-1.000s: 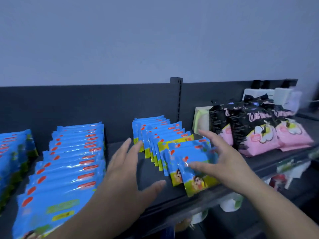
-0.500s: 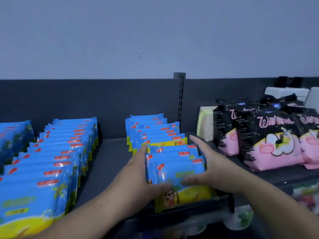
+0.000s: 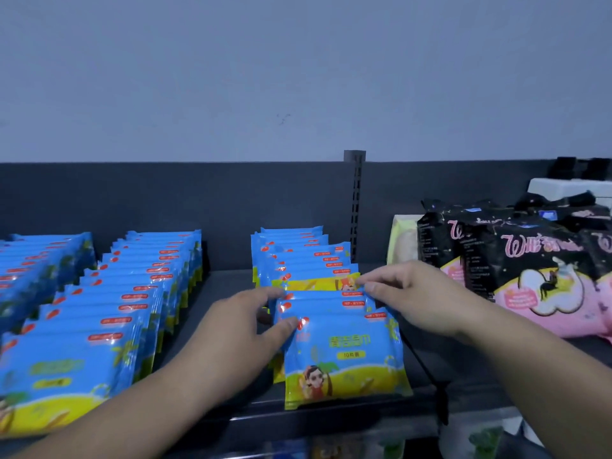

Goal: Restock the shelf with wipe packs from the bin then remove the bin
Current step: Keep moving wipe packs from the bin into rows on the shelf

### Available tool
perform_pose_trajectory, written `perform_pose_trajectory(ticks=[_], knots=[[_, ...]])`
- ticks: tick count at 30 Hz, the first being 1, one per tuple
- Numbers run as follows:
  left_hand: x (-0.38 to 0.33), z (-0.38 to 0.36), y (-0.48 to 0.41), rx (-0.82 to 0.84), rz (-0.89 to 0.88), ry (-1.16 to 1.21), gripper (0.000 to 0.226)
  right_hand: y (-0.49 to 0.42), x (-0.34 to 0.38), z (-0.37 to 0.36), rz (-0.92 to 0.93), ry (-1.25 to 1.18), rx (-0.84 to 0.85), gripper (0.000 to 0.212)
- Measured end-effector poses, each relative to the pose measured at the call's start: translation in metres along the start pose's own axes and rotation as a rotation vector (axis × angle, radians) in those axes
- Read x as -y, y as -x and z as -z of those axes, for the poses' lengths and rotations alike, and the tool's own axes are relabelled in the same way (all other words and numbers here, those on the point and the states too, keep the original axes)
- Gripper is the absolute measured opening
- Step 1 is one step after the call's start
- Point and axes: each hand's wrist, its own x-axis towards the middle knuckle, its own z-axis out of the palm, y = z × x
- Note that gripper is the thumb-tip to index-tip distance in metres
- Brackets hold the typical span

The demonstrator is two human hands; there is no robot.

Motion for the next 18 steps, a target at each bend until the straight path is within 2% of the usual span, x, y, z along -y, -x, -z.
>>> perform_pose_trajectory(ticks=[4,9,13,18], knots=[[-0.003,0.008,-0.015,-0.051,-0.047,-0.066,0.038,-0.017,0.009,0.009,0.072,0.175,-0.168,0.016],[-0.004,0.017,-0.043,0.057,0.040,-0.199,0.023,-0.047,0.030,0.002,0.175,0.388,0.022,0.012],[-0.001,0.013,-0.056,0.104,0.149,-0.050,0.008,-0.064,0.045,-0.011,0.240,0.507,0.154,0.020],[-0.002,0.010,-0.054,0.039,0.205,0.237,0.011,-0.074,0.054,-0.020,0.246,0.476,0.236,0.027]])
